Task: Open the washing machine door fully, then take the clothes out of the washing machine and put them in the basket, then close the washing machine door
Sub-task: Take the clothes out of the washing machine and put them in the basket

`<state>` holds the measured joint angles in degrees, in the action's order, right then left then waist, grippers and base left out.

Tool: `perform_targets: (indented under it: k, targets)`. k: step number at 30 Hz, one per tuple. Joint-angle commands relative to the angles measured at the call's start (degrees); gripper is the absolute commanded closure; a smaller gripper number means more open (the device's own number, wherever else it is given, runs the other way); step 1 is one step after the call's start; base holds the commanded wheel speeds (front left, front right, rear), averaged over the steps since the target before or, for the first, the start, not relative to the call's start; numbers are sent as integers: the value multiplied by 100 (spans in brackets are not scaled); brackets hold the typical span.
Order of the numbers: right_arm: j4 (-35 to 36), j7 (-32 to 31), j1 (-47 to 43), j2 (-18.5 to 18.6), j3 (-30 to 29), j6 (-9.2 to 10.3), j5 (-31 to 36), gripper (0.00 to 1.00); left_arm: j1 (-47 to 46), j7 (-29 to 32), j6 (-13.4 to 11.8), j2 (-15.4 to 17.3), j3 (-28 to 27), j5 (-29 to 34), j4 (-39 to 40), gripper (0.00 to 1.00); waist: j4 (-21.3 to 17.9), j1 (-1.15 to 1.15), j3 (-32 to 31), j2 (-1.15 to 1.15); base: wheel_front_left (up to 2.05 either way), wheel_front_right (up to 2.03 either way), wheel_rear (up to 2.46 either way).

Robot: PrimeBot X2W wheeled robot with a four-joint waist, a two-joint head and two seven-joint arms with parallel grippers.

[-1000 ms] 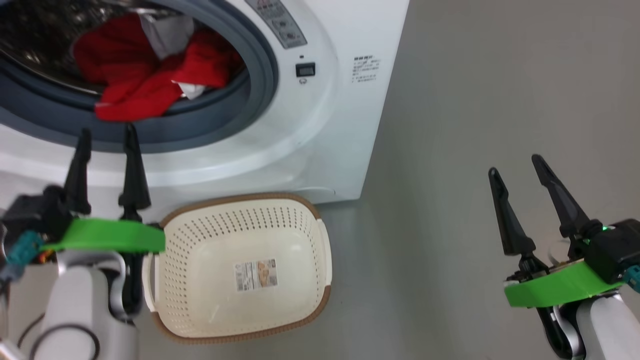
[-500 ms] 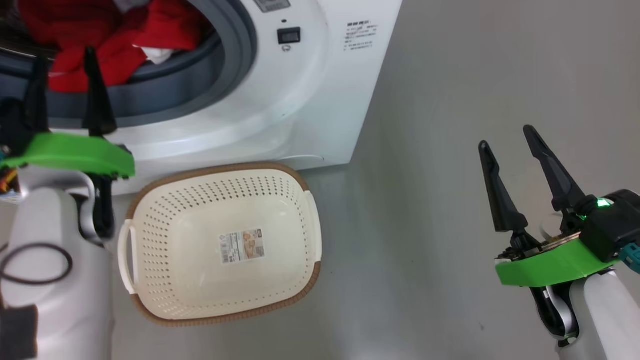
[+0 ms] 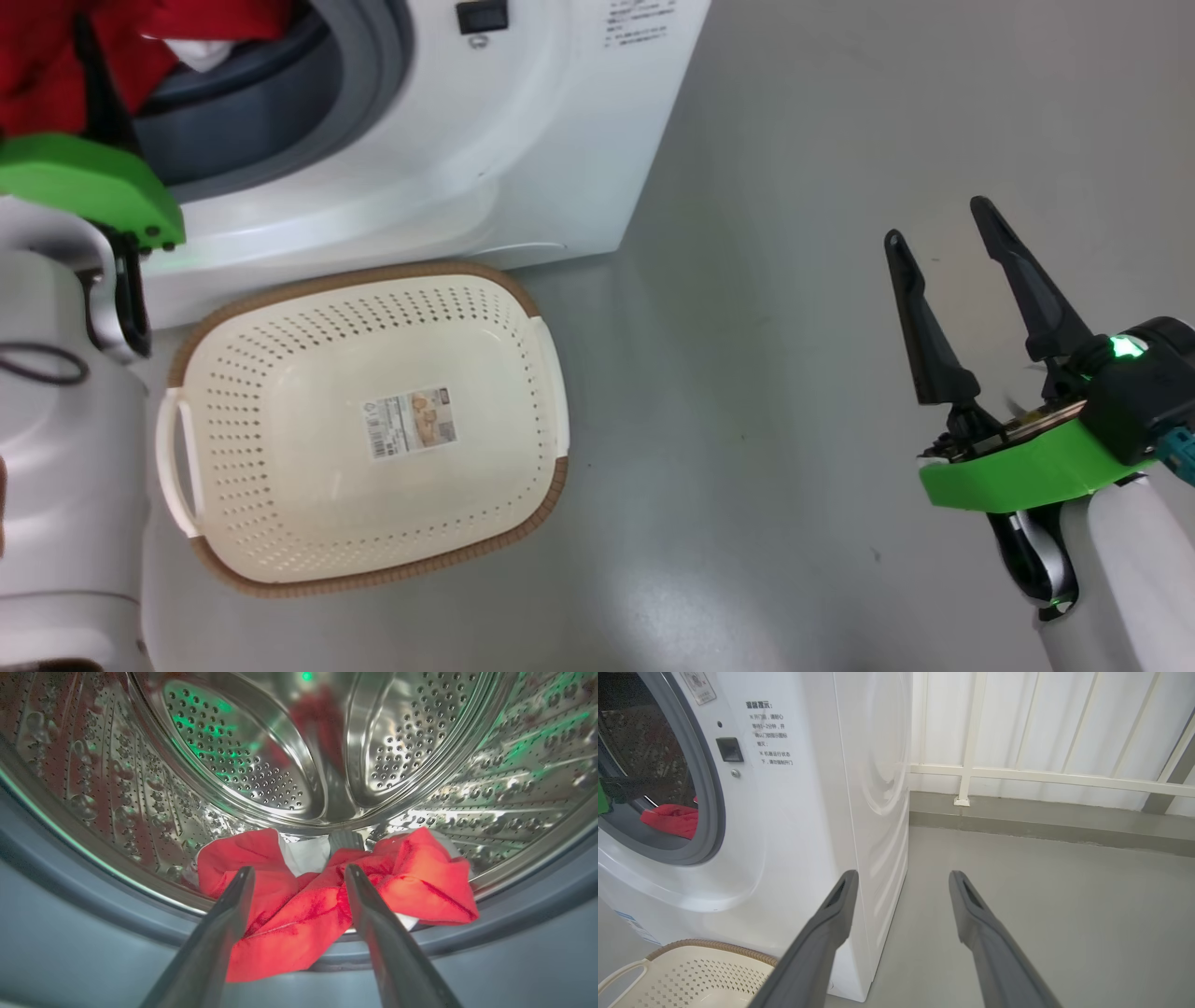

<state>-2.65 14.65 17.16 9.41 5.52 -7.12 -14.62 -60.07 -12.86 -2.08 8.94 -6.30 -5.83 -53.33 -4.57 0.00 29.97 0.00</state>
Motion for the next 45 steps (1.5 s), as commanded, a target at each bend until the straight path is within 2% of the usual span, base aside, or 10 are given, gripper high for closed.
perform_targets:
  k: [1,14,24,25,26,27,28,33,40,45]
  targets:
    - [137,35,28,21,135,-36,-64,0,-95,13,-61,312,-41,90,65,0,-83,0,91,0,0,0,0]
    - [66,35,237,-93,303,-36,-148,0,-796,716,-649,818,588,812,-914,0,-303,0,374,0,0,0,0]
    - [50,35,312,-186,333,-36,-201,0,-960,1147,-873,1050,1026,1198,-1303,0,-400,0,453,0,0,0,0]
    - [45,35,320,-194,349,-36,-210,0,-971,1158,-898,1077,1078,1245,-1322,27,-412,0,459,0,0,0,0]
    - [40,35,326,-200,361,-36,-219,0,-981,1155,-928,1097,1118,1280,-1332,64,-422,0,463,0,0,0,0]
    - [40,35,326,-200,361,-36,-219,0,-981,1155,-928,1097,1118,1280,-1332,64,-422,0,463,0,0,0,0]
    - [34,35,331,-205,371,-36,-228,0,-989,1155,-943,1114,1148,1299,-1345,100,-432,0,467,0,0,0,0]
    - [14,35,342,-221,369,-36,-255,0,-1014,1081,-988,1174,1142,1227,-1382,100,-477,0,480,0,0,0,0]
    - [8,35,317,-225,298,-36,-247,0,-867,502,-965,1112,812,752,-1271,100,-455,0,460,0,0,0,0]
    - [-1,35,310,-219,260,-36,-234,0,-692,109,-853,1014,566,382,-1165,100,-397,0,416,0,0,0,0]
